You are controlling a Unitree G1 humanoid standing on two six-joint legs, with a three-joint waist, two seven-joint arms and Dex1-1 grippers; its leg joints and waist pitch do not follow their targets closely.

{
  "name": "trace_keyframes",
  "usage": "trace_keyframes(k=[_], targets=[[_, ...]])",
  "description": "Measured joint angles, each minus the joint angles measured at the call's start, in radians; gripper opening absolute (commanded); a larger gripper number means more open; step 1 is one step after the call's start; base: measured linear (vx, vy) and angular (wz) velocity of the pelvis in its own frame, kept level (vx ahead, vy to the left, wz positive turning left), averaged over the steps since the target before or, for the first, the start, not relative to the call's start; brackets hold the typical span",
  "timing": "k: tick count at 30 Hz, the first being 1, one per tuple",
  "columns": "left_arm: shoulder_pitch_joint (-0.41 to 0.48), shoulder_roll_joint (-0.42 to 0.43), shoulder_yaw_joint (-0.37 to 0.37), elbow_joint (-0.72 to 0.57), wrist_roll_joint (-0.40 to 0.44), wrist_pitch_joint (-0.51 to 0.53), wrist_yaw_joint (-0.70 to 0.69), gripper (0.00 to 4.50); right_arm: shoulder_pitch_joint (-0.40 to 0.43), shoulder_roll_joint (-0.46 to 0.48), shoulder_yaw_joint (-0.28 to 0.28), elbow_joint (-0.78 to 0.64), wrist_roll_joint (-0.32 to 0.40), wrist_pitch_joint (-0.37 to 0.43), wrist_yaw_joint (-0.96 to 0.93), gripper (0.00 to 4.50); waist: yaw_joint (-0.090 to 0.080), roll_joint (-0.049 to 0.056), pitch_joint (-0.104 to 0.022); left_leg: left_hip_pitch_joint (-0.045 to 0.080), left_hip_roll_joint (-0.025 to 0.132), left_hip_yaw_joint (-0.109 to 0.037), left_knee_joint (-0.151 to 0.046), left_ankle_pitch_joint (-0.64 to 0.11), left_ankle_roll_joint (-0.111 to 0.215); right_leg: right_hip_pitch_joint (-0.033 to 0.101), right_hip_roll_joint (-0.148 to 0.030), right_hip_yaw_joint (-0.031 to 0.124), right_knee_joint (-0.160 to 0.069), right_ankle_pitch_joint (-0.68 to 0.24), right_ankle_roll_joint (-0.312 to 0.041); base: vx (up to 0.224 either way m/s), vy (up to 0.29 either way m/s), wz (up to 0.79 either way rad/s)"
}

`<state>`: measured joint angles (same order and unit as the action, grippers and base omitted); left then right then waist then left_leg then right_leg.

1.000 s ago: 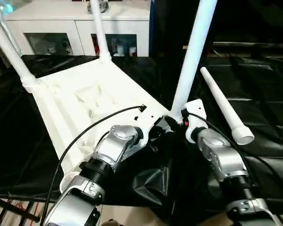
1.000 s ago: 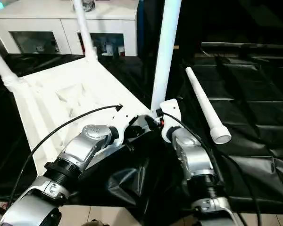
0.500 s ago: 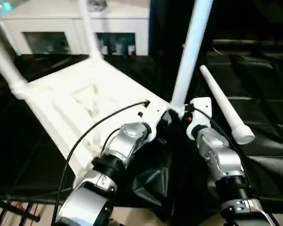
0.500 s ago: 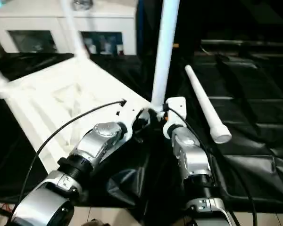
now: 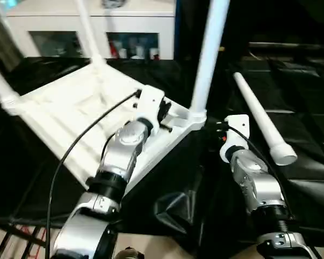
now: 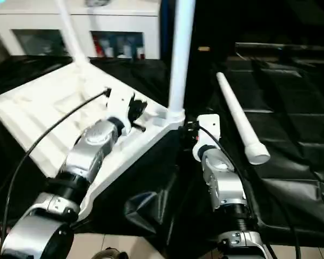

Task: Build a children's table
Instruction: Rotate leg to tighten, then rotate table base

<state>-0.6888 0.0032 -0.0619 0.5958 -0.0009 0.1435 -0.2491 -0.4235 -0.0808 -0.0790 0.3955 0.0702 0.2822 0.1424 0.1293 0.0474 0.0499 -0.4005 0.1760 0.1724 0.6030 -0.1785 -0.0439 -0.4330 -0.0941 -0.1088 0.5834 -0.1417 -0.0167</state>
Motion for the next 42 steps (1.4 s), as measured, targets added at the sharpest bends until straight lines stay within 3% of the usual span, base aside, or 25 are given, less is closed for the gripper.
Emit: trace_keyframes(k=[2,4,5,8,11,15,19,23,27,31,34,37,42], targets=[[0.018,0.003,0.001,-0.027,0.009,0.009,0.009,0.91,-0.002,0.001,0.007,0.001,-0.003,0.000,0.001,3.92,0.001,0.000,0.000,0.000,0.000,0.000,0.001,0.000,0.000,0.000,0.000,0.001,0.000,0.001,0.001,0.000,0.000,0.00],[0.193,0.074,0.036,-0.312,0.087,0.079,0.080,1.11,-0.014,0.016,0.053,0.014,-0.025,0.000,0.021,3.92,-0.034,-0.001,0.000,0.001,0.002,0.003,-0.002,-0.001,-0.002,-0.001,0.001,0.002,0.002,0.002,0.000,0.000,0.000,0.00],[0.247,0.099,0.071,-0.386,0.116,0.097,0.112,1.11,-0.014,0.016,0.062,0.019,-0.030,0.000,0.026,3.92,-0.040,-0.002,0.000,0.001,0.004,0.002,-0.002,-0.001,-0.002,-0.002,0.002,0.000,0.003,0.001,0.000,0.000,0.000,0.00],[0.330,0.118,0.192,-0.503,0.175,0.108,0.224,1.30,-0.017,0.018,0.067,0.042,-0.042,0.000,0.035,3.92,-0.033,-0.002,0.000,0.003,0.009,0.000,-0.001,-0.001,-0.003,-0.001,0.004,-0.006,0.003,0.000,-0.001,0.000,0.000,0.00],[0.370,0.097,0.254,-0.557,0.204,0.078,0.322,1.59,-0.023,0.043,0.087,0.044,-0.043,0.000,0.039,3.92,-0.019,-0.003,0.000,0.002,0.010,0.001,0.001,0.001,-0.005,0.001,0.003,-0.007,0.003,0.000,-0.001,0.000,0.000,0.00],[0.426,0.088,0.325,-0.648,0.243,0.077,0.453,1.86,-0.039,0.056,0.127,0.051,-0.045,0.000,0.041,3.92,-0.014,-0.004,-0.001,0.001,0.010,0.001,0.004,0.001,-0.005,0.004,0.003,-0.007,0.000,0.000,0.000,0.000,0.000,0.00],[0.458,0.086,0.423,-0.721,0.258,0.165,0.550,1.86,-0.046,0.043,0.139,0.072,-0.066,0.000,0.058,3.92,-0.017,-0.004,-0.001,0.009,0.010,0.001,0.002,0.000,-0.005,0.012,0.003,-0.007,-0.001,0.000,0.000,0.000,0.000,0.00],[0.487,0.056,0.497,-0.712,0.255,0.240,0.600,1.86,-0.052,0.041,0.145,0.090,-0.068,0.000,0.064,3.92,-0.019,-0.003,0.000,0.014,0.010,0.000,-0.001,0.000,-0.005,0.017,0.003,-0.010,-0.005,0.000,0.000,0.000,0.000,0.00],[0.497,0.039,0.518,-0.695,0.216,0.298,0.605,1.86,-0.066,0.037,0.146,0.098,-0.068,0.000,0.063,3.92,-0.018,-0.003,0.000,0.014,0.010,-0.001,-0.001,0.000,-0.005,0.018,0.003,-0.010,-0.006,0.000,0.000,0.000,0.000,0.00],[0.503,-0.014,0.548,-0.693,0.118,0.403,0.567,1.86,-0.070,0.037,0.145,0.102,-0.068,-0.001,0.069,3.92,-0.018,-0.003,0.000,0.014,0.009,-0.001,-0.002,0.000,-0.005,0.018,0.003,-0.010,-0.006,0.000,0.000,0.000,0.000,0.00],[0.545,-0.006,0.500,-0.685,0.056,0.483,0.429,1.86,-0.084,0.032,0.145,0.115,-0.068,-0.004,0.079,3.92,-0.018,-0.003,0.000,0.013,0.010,-0.001,-0.002,0.000,-0.005,0.017,0.003,-0.010,-0.006,0.000,0.000,0.000,0.000,0.00],[0.581,0.061,0.440,-0.723,0.032,0.556,0.306,1.86,-0.084,0.023,0.142,0.118,-0.068,-0.007,0.080,3.92,-0.013,-0.001,0.001,0.014,0.009,-0.001,-0.003,0.000,-0.005,0.017,0.003,-0.010,-0.006,0.000,0.000,0.000,0.000,0.00],[0.615,0.135,0.363,-0.734,-0.005,0.608,0.181,1.86,-0.084,0.024,0.140,0.118,-0.067,-0.009,0.081,3.92,-0.012,0.000,0.001,0.014,0.009,-0.001,-0.003,0.000,-0.005,0.018,0.003,-0.009,-0.006,0.000,0.001,0.000,0.000,0.00]])
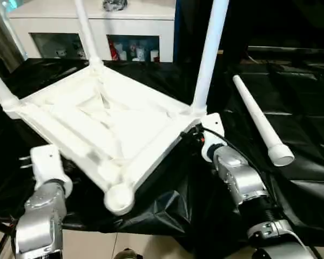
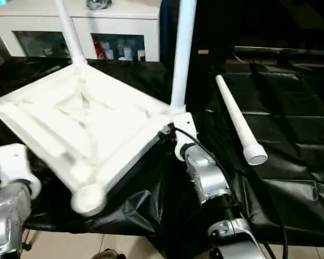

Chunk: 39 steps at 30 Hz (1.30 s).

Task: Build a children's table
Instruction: Rotate table base

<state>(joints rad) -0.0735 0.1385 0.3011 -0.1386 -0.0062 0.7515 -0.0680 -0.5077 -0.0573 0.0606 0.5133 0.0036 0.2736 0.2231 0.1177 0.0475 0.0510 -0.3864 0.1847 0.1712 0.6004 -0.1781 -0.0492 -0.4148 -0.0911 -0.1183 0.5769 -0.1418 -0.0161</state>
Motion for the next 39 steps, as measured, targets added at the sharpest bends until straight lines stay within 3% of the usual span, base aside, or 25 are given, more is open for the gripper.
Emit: trace_keyframes(k=[3,8,13,17,21,24,27,31,36,39], targets=[[0.027,0.073,-0.071,-0.003,-0.029,-0.010,-0.136,1.86,0.000,-0.004,-0.003,0.001,0.000,0.000,0.002,3.92,0.000,0.000,0.000,0.000,0.000,0.000,0.000,0.000,0.000,0.000,0.000,0.000,0.000,0.000,0.000,0.000,0.000,0.00],[0.062,0.205,-0.259,-0.046,-0.048,-0.072,-0.403,1.86,-0.006,-0.006,-0.006,0.004,0.001,-0.002,0.018,3.92,-0.002,0.000,0.000,0.001,-0.001,0.000,0.000,0.000,0.000,0.000,0.000,0.002,0.000,0.000,0.000,0.000,0.000,0.00],[0.023,0.194,-0.330,-0.027,-0.060,-0.098,-0.462,1.86,-0.008,-0.006,-0.004,0.001,0.003,-0.002,0.032,3.92,-0.004,0.000,0.000,0.001,-0.001,0.000,-0.001,0.000,0.000,0.000,0.000,0.002,0.001,0.000,0.000,0.000,0.000,0.00],[-0.071,0.148,-0.397,0.053,-0.058,-0.167,-0.489,1.86,-0.001,-0.021,-0.003,-0.047,0.007,0.014,0.051,3.92,-0.004,-0.001,0.000,0.002,-0.001,0.001,-0.001,0.000,0.000,0.001,0.000,0.003,0.001,0.000,0.000,0.000,0.000,0.00],[-0.158,0.079,-0.457,0.119,-0.058,-0.241,-0.499,1.86,0.009,-0.052,-0.002,-0.143,0.011,0.086,0.059,3.92,-0.007,-0.001,0.000,0.003,-0.003,0.002,-0.001,0.000,0.000,0.001,0.000,0.007,0.001,0.000,0.000,0.000,0.000,0.00],[-0.172,0.071,-0.477,0.105,-0.074,-0.257,-0.527,1.86,0.003,-0.115,-0.018,-0.197,0.012,0.181,0.069,3.92,-0.011,0.000,0.000,0.002,-0.003,0.003,-0.002,0.000,0.000,0.000,0.000,0.007,0.001,0.000,0.001,0.000,0.000,0.00],[-0.170,0.088,-0.477,0.061,-0.098,-0.257,-0.558,1.92,-0.020,-0.176,-0.092,-0.201,0.047,0.275,0.092,4.18,-0.019,0.001,0.000,0.002,-0.003,0.003,-0.004,0.000,0.000,-0.001,0.000,0.007,0.002,0.000,0.000,0.000,0.000,0.00],[-0.172,0.094,-0.476,0.028,-0.121,-0.256,-0.581,1.92,-0.082,-0.224,-0.131,-0.176,0.065,0.318,0.092,4.35,-0.033,0.002,0.000,0.003,-0.002,0.003,-0.004,0.000,0.000,-0.002,0.001,0.008,0.003,0.000,0.000,0.000,0.000,0.00],[-0.175,0.110,-0.464,-0.009,-0.142,-0.244,-0.585,1.92,-0.243,-0.338,-0.151,0.019,0.040,0.303,0.080,4.44,-0.030,0.002,0.000,0.004,-0.003,0.003,-0.001,0.001,0.000,-0.001,0.001,0.008,0.003,0.001,0.000,0.000,0.000,0.00],[-0.177,0.141,-0.475,-0.031,-0.140,-0.234,-0.602,1.92,-0.344,-0.396,-0.154,0.207,0.025,0.295,0.080,4.44,-0.029,0.001,0.000,0.003,-0.003,0.003,-0.001,0.001,0.000,-0.001,0.000,0.007,0.003,0.001,0.000,0.000,0.000,0.00]])
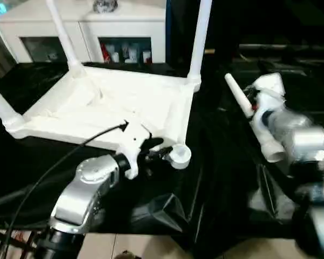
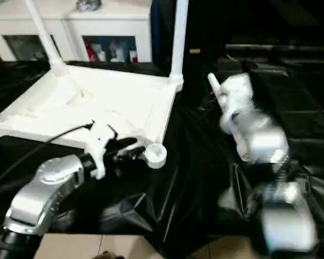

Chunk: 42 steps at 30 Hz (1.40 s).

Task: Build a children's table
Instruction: Pick table leg

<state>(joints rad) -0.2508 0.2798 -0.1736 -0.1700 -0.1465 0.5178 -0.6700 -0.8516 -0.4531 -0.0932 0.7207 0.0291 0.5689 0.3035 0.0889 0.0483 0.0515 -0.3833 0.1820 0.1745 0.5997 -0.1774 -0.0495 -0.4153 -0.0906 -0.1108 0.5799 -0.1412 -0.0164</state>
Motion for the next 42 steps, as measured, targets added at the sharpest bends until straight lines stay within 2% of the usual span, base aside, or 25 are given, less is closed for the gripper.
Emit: trace_keyframes(k=[3,9,15,21,23,27,33,41,42], targets=[[0.000,0.021,-0.002,-0.010,0.011,0.002,-0.004,1.92,-0.032,-0.018,-0.010,0.087,-0.004,-0.007,0.003,4.44,0.001,0.000,0.000,-0.001,0.000,0.000,0.000,0.000,0.000,-0.001,0.000,0.000,0.000,0.000,0.000,0.000,0.000,0.00],[0.005,0.036,-0.004,-0.110,-0.055,0.068,-0.055,2.52,-0.071,-0.044,0.026,0.265,-0.028,-0.006,0.081,4.50,0.002,0.000,0.000,-0.002,0.000,0.000,0.000,0.000,0.000,-0.003,0.000,0.000,0.001,0.002,-0.003,0.000,0.000,0.00],[0.022,0.073,-0.005,-0.160,-0.065,0.091,-0.063,2.96,-0.127,-0.044,0.048,0.404,-0.057,-0.016,0.095,4.50,0.002,0.001,0.003,-0.002,0.001,0.000,0.002,0.000,0.000,-0.003,0.000,0.000,0.004,0.000,0.000,0.000,0.000,0.00],[0.040,0.094,-0.007,-0.187,-0.066,0.115,-0.061,3.52,-0.163,-0.044,0.052,0.524,-0.065,0.036,0.135,4.50,0.004,-0.001,0.005,-0.002,0.001,0.000,0.002,0.000,0.000,-0.003,0.000,0.000,0.004,0.000,-0.001,0.000,0.000,0.00],[0.040,0.095,-0.012,-0.193,-0.069,0.123,-0.056,3.74,-0.166,-0.044,0.050,0.544,-0.064,0.039,0.142,4.13,0.004,-0.003,0.006,-0.002,0.001,0.000,0.002,0.000,0.000,-0.003,0.000,0.000,0.004,0.000,-0.001,0.000,0.000,0.00],[0.040,0.096,-0.022,-0.203,-0.073,0.133,-0.047,3.96,-0.169,-0.057,0.050,0.560,-0.067,0.039,0.149,4.01,0.008,-0.007,0.009,-0.002,0.001,0.000,0.002,0.000,0.000,-0.003,0.000,0.000,0.005,0.000,-0.001,0.000,0.000,0.00],[0.040,0.105,-0.021,-0.204,-0.073,0.133,-0.043,4.47,-0.179,-0.067,0.050,0.589,-0.071,0.038,0.154,3.38,0.011,-0.020,0.017,-0.002,0.001,0.000,0.002,0.000,0.000,-0.003,0.000,0.000,0.006,0.000,-0.001,0.000,0.000,0.00],[0.017,0.093,-0.022,-0.195,-0.070,0.128,-0.017,4.50,-0.180,-0.070,0.047,0.600,-0.079,0.019,0.149,2.79,0.024,-0.023,0.019,-0.002,0.001,0.001,0.003,0.000,0.000,-0.003,-0.001,0.000,0.007,0.000,-0.001,0.000,0.000,0.00],[0.016,0.089,-0.023,-0.194,-0.071,0.124,-0.016,4.50,-0.180,-0.070,0.045,0.600,-0.079,0.015,0.148,2.61,0.025,-0.024,0.019,-0.002,0.001,0.001,0.004,0.000,0.000,-0.003,-0.001,0.000,0.009,-0.001,-0.002,0.000,0.000,0.00]])
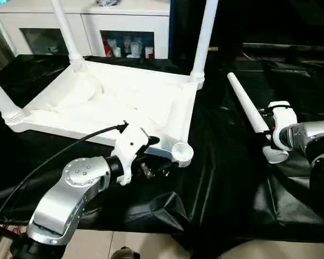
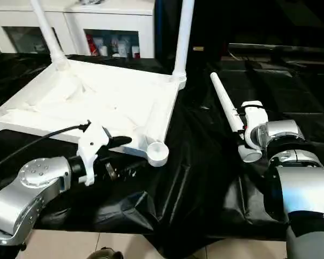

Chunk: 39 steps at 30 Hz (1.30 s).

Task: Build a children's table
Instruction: Pick table leg

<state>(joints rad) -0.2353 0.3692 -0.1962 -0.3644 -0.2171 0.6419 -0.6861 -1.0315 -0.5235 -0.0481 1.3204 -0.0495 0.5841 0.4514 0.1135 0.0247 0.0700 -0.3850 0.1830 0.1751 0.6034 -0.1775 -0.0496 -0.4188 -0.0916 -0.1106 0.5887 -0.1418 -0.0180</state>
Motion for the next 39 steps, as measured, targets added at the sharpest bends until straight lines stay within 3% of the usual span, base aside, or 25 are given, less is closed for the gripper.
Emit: trace_keyframes(k=[7,9,18,20,24,27,29,31,33,34,37,39], targets=[[-0.037,-0.046,-0.001,0.070,0.004,-0.050,0.034,4.50,0.001,-0.005,-0.044,0.011,0.022,-0.006,-0.031,1.98,0.003,0.000,0.000,0.000,0.001,0.000,0.005,0.000,0.000,-0.001,-0.001,0.000,0.008,-0.002,0.000,0.000,0.000,0.00],[-0.051,-0.052,-0.003,0.090,0.031,-0.093,0.060,4.50,0.005,-0.010,-0.062,0.016,0.037,-0.007,-0.032,1.95,0.003,0.001,-0.001,0.000,0.001,0.000,0.006,0.000,0.000,0.000,-0.001,0.000,0.008,-0.002,0.000,0.000,0.000,0.00],[-0.106,-0.078,-0.018,0.168,0.055,-0.077,0.084,4.50,0.026,-0.026,-0.133,0.016,0.089,-0.037,-0.030,1.88,0.005,0.017,-0.006,0.001,0.001,-0.001,0.008,0.000,0.000,0.001,-0.001,-0.001,0.008,-0.001,-0.002,0.000,0.000,0.00],[-0.130,-0.091,-0.017,0.194,0.055,-0.078,0.092,4.50,0.034,-0.027,-0.162,0.013,0.116,-0.059,-0.028,1.88,0.005,0.021,-0.007,0.000,0.001,-0.001,0.008,0.000,0.000,0.001,-0.001,-0.001,0.008,-0.001,-0.002,0.000,0.000,0.00],[-0.188,-0.162,-0.003,0.253,0.051,-0.096,0.138,4.50,0.083,-0.012,-0.298,-0.037,0.243,-0.176,-0.003,1.88,0.006,0.036,-0.010,0.000,0.001,-0.001,0.010,0.000,0.000,0.001,-0.001,-0.002,0.008,0.000,-0.003,0.000,0.000,0.00],[-0.236,-0.225,0.012,0.277,0.032,-0.114,0.168,4.50,0.112,0.009,-0.378,-0.113,0.324,-0.180,0.024,1.88,0.008,0.039,-0.010,-0.001,0.002,-0.002,0.010,0.000,0.000,0.000,-0.001,-0.003,0.008,0.000,-0.003,0.000,0.000,0.00],[-0.265,-0.266,0.026,0.294,0.003,-0.119,0.169,4.50,0.215,0.066,-0.421,-0.299,0.412,-0.169,0.129,1.88,0.012,0.039,-0.011,-0.001,0.005,-0.002,0.010,0.000,0.000,0.001,0.000,-0.006,0.007,0.000,-0.002,0.000,0.000,0.00],[-0.283,-0.285,0.022,0.311,-0.009,-0.119,0.168,4.50,0.285,0.116,-0.426,-0.428,0.473,-0.130,0.196,1.87,0.014,0.044,-0.012,-0.004,0.005,-0.002,0.010,0.000,0.001,-0.001,0.000,-0.007,0.007,0.000,-0.003,0.000,0.000,0.00],[-0.297,-0.315,0.024,0.324,-0.030,-0.117,0.168,4.50,0.448,0.196,-0.401,-0.724,0.575,-0.043,0.276,1.87,0.030,0.045,-0.013,-0.004,0.007,-0.002,0.010,0.001,0.001,-0.001,0.001,-0.008,0.008,-0.001,-0.003,0.000,0.000,0.00],[-0.311,-0.341,0.038,0.337,-0.050,-0.106,0.171,4.50,0.536,0.218,-0.363,-0.869,0.643,0.009,0.313,1.87,0.036,0.047,-0.012,-0.005,0.007,-0.002,0.009,0.002,0.004,-0.001,0.001,-0.009,0.007,-0.002,-0.003,0.000,0.000,0.00],[-0.340,-0.391,0.078,0.347,-0.099,-0.082,0.192,4.50,0.628,0.232,-0.292,-1.071,0.752,0.085,0.372,1.87,0.052,0.049,-0.012,-0.005,0.007,-0.001,0.010,0.001,0.003,-0.001,0.000,-0.008,0.006,-0.002,-0.002,0.000,0.000,0.00],[-0.361,-0.408,0.089,0.349,-0.119,-0.076,0.201,4.50,0.641,0.226,-0.266,-1.162,0.803,0.105,0.401,1.87,0.055,0.048,-0.011,-0.003,0.006,-0.001,0.011,0.000,0.001,0.002,0.000,-0.008,0.005,-0.002,-0.001,0.000,0.000,0.00]])
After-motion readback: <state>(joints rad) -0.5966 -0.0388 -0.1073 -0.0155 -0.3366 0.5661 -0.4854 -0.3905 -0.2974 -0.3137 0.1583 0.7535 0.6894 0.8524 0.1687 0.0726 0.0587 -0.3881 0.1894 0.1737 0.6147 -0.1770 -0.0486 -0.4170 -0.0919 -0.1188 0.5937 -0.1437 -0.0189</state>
